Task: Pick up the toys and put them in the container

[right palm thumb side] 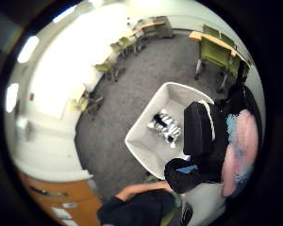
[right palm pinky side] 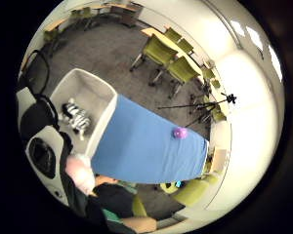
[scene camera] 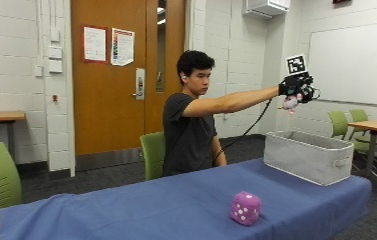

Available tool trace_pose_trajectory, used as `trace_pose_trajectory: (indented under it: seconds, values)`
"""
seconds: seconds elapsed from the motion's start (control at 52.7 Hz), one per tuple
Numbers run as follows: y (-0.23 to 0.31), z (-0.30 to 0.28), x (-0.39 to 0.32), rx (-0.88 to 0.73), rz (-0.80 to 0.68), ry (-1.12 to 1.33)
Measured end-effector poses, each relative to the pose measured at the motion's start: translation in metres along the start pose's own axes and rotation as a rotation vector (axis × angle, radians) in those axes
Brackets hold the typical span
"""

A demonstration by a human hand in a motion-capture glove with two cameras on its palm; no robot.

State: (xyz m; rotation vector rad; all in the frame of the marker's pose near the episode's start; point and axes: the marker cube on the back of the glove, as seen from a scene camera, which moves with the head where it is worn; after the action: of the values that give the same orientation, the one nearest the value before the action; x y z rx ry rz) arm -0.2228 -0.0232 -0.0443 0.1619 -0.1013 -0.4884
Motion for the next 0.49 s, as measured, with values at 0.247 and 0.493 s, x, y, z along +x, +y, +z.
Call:
trace_pose_trajectory:
  seconds: [0.247, 0.493]
  values:
    - [-0.018, 0.034, 0.026, -0.021, -0.082, -0.113]
    - [-0.016, 0.068, 0.031, -0.137, -0.015, -0.123]
